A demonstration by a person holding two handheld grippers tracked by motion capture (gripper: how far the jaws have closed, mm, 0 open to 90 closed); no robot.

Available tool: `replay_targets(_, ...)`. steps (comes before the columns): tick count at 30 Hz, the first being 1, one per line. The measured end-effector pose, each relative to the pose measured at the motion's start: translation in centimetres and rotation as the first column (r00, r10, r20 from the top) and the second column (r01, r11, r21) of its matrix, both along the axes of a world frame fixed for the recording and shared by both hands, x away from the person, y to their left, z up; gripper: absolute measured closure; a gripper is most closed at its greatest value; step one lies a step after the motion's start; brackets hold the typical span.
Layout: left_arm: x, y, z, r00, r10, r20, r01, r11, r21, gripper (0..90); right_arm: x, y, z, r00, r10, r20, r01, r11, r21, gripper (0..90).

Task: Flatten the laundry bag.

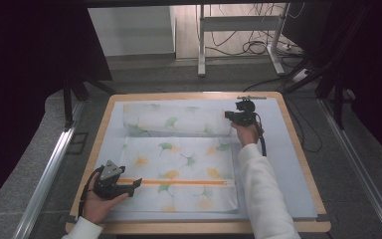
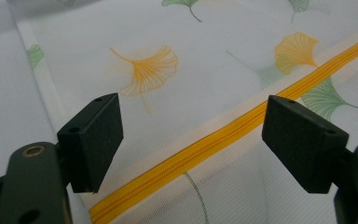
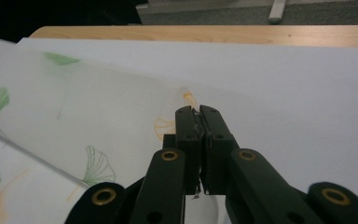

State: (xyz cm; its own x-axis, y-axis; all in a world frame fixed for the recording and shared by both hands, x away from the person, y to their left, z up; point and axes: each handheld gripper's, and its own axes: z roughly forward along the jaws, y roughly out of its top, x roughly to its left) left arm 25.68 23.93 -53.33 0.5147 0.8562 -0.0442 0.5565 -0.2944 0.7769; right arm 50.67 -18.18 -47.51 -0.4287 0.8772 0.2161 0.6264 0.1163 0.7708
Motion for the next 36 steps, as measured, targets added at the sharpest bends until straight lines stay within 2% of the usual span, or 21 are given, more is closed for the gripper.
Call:
replay_targets(3,0.0,0.0,0.0,1.0,-0.001,0.0,0.001,1.0,-0.001,20.1,0.6,-0.5,0.1,0.9997,-0.023,0.008,0.022,0.9996,0.017,86.2)
replay_targets(7,0.0,0.1,0.0,1.0,-0.002,0.001,0.002,1.0,0.0,20.0,1.5,-1.0,-0.3,0.9994,-0.036,0.001,0.036,0.9993,0.012,85.3)
replay_targets(8,0.0,0.1,0.0,1.0,-0.002,0.001,0.002,1.0,0.0,20.1,1.7,-1.0,-0.4,0.9992,-0.04,0.003,0.04,0.9992,0.002,82.6)
replay_targets(10,0.0,0.1,0.0,1.0,-0.001,0.002,0.001,1.0,0.0,20.1,1.9,-0.9,-0.5,0.9971,-0.067,0.034,0.069,0.9967,-0.044,64.4)
replay_targets(11,0.0,0.1,0.0,1.0,-0.002,0.001,0.002,1.0,-0.002,20.0,1.9,-0.9,-0.5,0.9958,-0.078,0.047,0.081,0.9947,-0.063,59.6)
replay_targets(13,0.0,0.1,0.0,1.0,-0.003,0.001,0.003,1.0,-0.002,20.1,1.7,-1.0,-0.3,0.9931,-0.092,0.073,0.097,0.9924,-0.075,53.9)
replay_targets(16,0.0,0.0,0.0,1.0,-0.004,0.0,0.004,1.0,0.0,20.1,1.0,-1.0,0.4,0.9911,-0.08,0.107,0.086,0.9951,-0.05,53.6)
replay_targets(19,0.0,-0.1,0.0,1.0,-0.006,0.002,0.006,1.0,0.001,20.1,-0.2,-0.8,1.2,0.9921,-0.024,0.123,0.028,0.9993,-0.027,58.7)
replay_targets(20,0.0,-0.1,0.0,1.0,-0.006,0.004,0.006,1.0,0.002,20.1,-0.7,-0.6,1.5,0.9928,0.012,0.119,-0.011,0.9999,-0.01,62.4)
replay_targets(21,-0.1,-0.2,0.1,1.0,-0.008,0.004,0.008,1.0,0.003,20.0,-1.3,-0.4,1.7,0.9915,0.056,0.118,-0.056,0.9984,-0.007,67.8)
replay_targets(23,-0.1,-0.2,0.1,0.9999,-0.01,0.004,0.01,0.9999,0.005,20.1,-2.0,0.0,1.8,0.9883,0.107,0.109,-0.107,0.9943,-0.005,74.6)
replay_targets(25,-0.1,-0.3,0.1,0.9999,-0.011,0.003,0.011,0.9999,0.006,20.1,-2.8,0.6,1.7,0.9802,0.184,0.073,-0.184,0.9829,-0.006,81.0)
replay_targets(26,-0.1,-0.3,0.0,0.9999,-0.011,0.003,0.011,0.9999,0.007,20.0,-3.3,1.2,1.4,0.9716,0.232,0.045,-0.232,0.9726,-0.019,83.5)
replay_targets(28,0.0,-0.3,0.0,0.9999,-0.011,0.002,0.011,0.9999,0.007,20.0,-3.9,2.3,0.9,0.9571,0.29,0.0,-0.29,0.9559,-0.05,86.7)
replay_targets(32,0.0,-0.4,0.0,1.0,-0.01,0.003,0.01,0.9999,0.009,20.1,-4.4,4.2,-0.4,0.9354,0.351,-0.046,-0.354,0.9292,-0.107,88.9)
replay_targets(34,-0.2,-0.3,0.2,0.9998,-0.008,0.016,0.008,0.9999,0.009,20.3,-4.2,4.7,-1.0,0.937,0.345,-0.053,-0.349,0.9284,-0.126,89.0)
replay_targets(36,-0.4,-0.4,0.3,0.9997,-0.009,0.024,0.009,0.9999,0.007,20.3,-3.5,4.9,-1.6,0.9417,0.33,-0.064,-0.336,0.932,-0.135,89.0)
